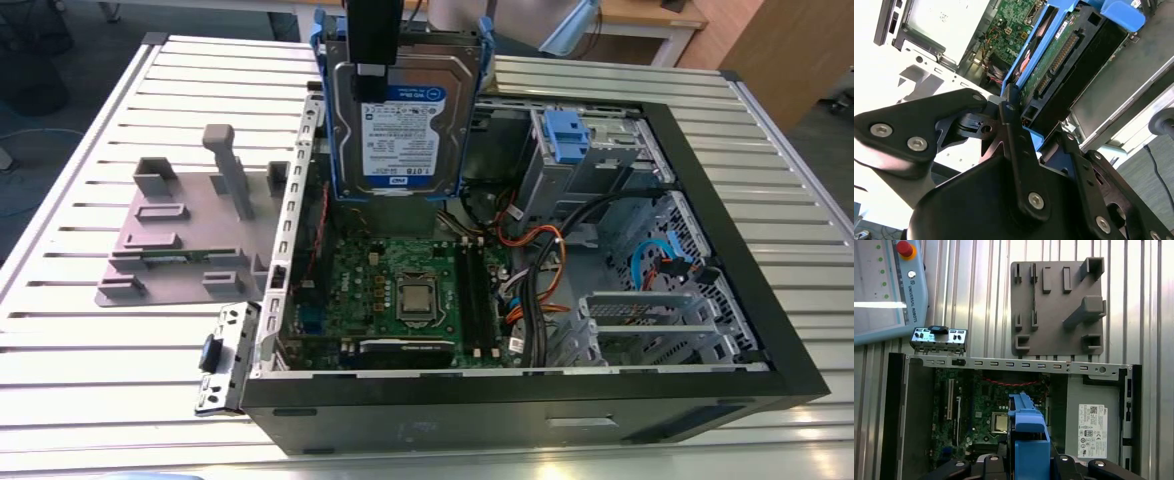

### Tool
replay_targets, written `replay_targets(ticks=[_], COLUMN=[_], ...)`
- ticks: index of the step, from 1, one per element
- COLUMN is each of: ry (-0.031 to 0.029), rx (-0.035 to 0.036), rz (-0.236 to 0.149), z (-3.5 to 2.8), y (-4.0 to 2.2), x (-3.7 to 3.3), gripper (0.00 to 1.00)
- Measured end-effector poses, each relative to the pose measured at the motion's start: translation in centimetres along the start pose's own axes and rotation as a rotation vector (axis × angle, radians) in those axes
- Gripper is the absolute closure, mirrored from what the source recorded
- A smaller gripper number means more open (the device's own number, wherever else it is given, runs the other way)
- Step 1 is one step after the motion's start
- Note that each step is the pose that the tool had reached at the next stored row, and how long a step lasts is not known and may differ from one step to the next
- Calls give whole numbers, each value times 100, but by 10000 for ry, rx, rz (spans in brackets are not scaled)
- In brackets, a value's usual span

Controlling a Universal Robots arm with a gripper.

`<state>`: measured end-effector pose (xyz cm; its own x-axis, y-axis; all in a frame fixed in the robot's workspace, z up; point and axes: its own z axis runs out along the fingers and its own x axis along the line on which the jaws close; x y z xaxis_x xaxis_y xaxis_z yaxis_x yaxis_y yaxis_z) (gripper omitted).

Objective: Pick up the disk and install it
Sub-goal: 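Insert the disk into the insertion slot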

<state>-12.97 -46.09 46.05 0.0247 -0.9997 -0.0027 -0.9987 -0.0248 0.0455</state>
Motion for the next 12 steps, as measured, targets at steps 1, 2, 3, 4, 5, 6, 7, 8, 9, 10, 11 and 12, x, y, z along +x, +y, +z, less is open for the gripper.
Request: replay_targets(ticks=[1,2,3,4,5,6,7,8,9,10,11,12], ry=[1,1,2,2,2,3,3,4,4,4,4,4], rx=[0,0,0,0,0,0,0,0,0,0,0,0], rz=[0,0,1,1,0,1,1,1,1,1,0,1], z=[0,0,0,0,0,0,1,0,1,1,1,1], y=[0,0,0,0,0,0,0,0,0,1,0,1], x=[2,4,6,9,11,13,16,18,21,23,25,28], gripper=[63,63,63,63,63,63,63,63,63,63,63,63])
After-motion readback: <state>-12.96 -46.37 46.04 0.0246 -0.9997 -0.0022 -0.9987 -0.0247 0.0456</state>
